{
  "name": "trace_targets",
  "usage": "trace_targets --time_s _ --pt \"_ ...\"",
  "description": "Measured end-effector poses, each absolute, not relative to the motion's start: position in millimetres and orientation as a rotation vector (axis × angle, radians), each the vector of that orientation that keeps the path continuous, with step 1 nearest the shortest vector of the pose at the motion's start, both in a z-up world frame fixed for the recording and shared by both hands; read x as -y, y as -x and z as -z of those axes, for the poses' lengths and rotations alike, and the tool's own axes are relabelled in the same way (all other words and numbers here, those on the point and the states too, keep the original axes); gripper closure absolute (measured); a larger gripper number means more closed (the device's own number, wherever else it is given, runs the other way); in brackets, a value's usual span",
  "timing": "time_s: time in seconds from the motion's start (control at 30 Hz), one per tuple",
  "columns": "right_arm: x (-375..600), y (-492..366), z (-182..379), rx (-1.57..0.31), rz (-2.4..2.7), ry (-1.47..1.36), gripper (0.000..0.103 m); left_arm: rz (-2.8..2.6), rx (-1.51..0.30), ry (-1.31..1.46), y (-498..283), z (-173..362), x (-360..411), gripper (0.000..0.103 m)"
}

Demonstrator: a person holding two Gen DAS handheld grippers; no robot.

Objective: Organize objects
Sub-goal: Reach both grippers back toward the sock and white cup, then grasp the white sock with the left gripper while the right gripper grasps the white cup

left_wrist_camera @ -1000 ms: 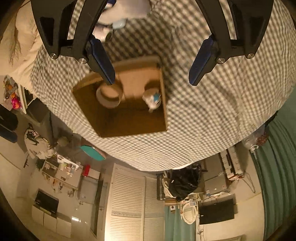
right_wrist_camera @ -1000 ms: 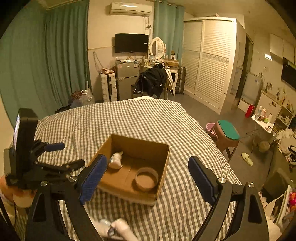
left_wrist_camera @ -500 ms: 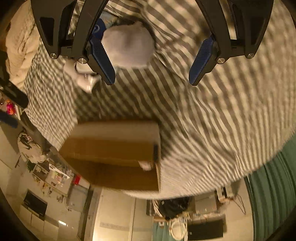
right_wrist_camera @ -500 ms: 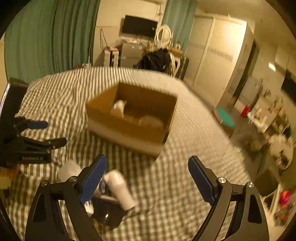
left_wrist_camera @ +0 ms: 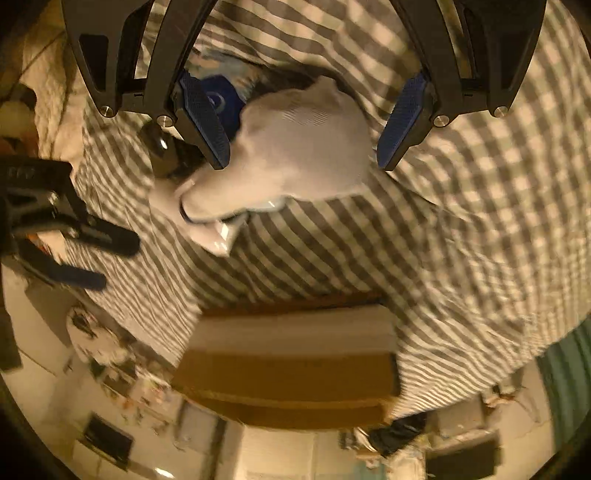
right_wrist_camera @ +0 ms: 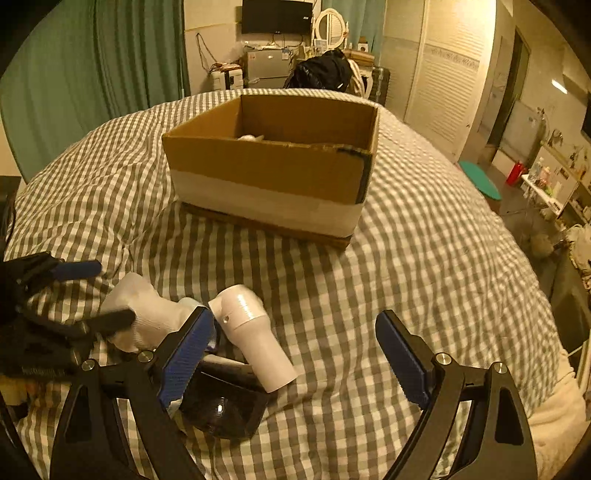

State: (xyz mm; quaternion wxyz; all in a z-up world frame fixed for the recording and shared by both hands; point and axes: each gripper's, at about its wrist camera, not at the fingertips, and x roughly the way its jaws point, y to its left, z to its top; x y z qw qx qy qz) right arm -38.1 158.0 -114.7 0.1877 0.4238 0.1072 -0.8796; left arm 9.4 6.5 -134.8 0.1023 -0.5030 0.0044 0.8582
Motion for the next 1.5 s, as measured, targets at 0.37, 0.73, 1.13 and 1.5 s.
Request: trace_targets --time_s 0.37,0.73,1.13,1.5 --pt "-155 46 147 -0.262 2.4 -1.289 0.013 -2.405 -0.02 1.683 20 166 -10 0.019" --pt "-140 39 151 -0.317 2.35 -1.305 0.028 -2.516 0.104 1.6 7 144 9 0.055" --pt "-110 58 183 -0.409 2.259 -1.408 0.053 -2.687 0.037 1.489 2 120 25 0.057" --pt "-106 65 192 -0.431 2.248 -1.404 0.057 -2.673 0.073 1.526 2 127 25 0.057"
